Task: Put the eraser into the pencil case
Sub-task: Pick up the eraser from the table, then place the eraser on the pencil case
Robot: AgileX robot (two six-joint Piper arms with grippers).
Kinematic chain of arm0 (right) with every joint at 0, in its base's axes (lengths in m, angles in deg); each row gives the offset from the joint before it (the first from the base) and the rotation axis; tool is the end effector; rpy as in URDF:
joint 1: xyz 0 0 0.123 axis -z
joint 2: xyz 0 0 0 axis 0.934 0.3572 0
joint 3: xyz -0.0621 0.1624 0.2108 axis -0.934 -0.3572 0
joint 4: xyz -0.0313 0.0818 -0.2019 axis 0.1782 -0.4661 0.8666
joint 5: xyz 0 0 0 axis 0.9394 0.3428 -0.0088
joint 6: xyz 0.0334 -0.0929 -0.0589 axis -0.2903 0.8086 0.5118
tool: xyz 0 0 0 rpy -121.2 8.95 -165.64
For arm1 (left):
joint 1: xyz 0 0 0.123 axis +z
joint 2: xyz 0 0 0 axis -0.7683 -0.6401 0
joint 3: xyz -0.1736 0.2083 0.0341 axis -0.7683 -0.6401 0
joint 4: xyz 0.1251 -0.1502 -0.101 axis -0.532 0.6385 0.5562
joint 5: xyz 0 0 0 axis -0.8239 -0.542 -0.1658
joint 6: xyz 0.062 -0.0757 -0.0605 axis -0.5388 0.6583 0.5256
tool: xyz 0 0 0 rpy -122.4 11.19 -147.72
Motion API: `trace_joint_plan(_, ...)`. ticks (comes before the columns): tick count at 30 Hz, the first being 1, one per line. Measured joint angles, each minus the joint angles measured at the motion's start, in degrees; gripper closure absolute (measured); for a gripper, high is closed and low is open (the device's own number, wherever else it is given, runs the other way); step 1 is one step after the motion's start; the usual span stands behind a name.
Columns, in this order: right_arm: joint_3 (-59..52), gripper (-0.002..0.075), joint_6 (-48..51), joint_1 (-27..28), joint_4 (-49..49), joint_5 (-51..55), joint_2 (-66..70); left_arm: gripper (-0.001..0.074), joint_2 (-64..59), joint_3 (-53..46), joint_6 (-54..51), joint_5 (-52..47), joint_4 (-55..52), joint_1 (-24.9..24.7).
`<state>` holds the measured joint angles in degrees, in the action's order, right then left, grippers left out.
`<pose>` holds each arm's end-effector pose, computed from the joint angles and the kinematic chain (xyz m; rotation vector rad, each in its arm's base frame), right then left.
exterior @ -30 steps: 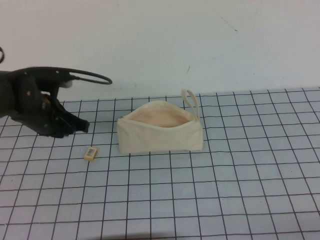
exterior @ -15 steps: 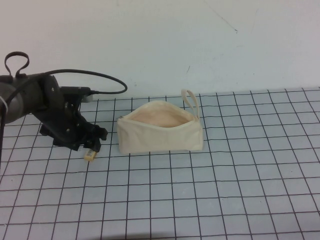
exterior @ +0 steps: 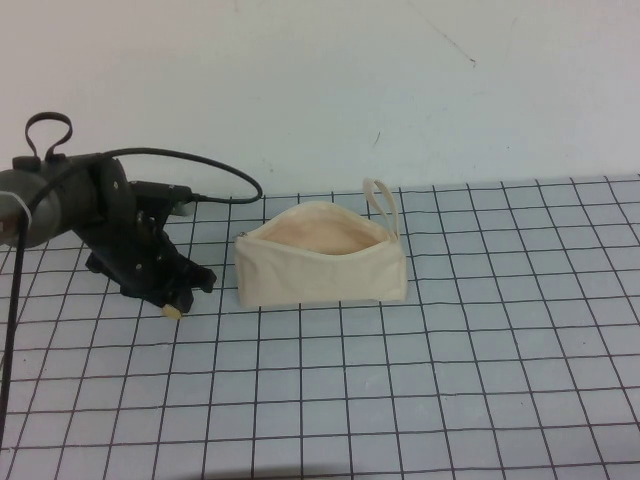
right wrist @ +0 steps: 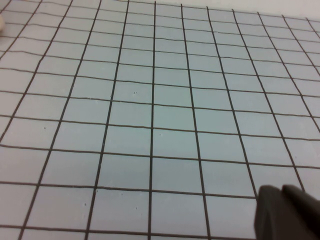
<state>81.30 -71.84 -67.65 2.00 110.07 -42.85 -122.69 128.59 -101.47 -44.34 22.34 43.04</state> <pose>0.0555 -0.0020 0.1670 -0.1036 1.8613 -0.1203 0.4146 -0.0668 0.1454 0.3347 2.7619 -0.1842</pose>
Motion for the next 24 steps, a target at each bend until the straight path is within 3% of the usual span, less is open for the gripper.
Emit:
trace_joint_plan(9, 0.00, 0.0726, 0.00, 0.00, 0.00, 0.00, 0.00, 0.0550, 1.06, 15.13, -0.05, -16.34, -4.58, -0.14)
trace_joint_plan(14, 0.00, 0.0726, 0.00, 0.00, 0.00, 0.00, 0.00, 0.0550, 3.84, 25.12, -2.58, -18.47, 7.98, -1.13)
trace_joint_plan(18, 0.00, 0.0726, 0.00, 0.00, 0.00, 0.00, 0.00, 0.0550, 4.39, 27.35, -8.04, -17.63, 15.34, -5.62)
trace_joint_plan(24, 0.00, 0.0726, 0.00, 0.00, 0.00, 0.00, 0.00, 0.0548, 1.11, 27.45, -9.52, -14.36, 9.36, -13.27)
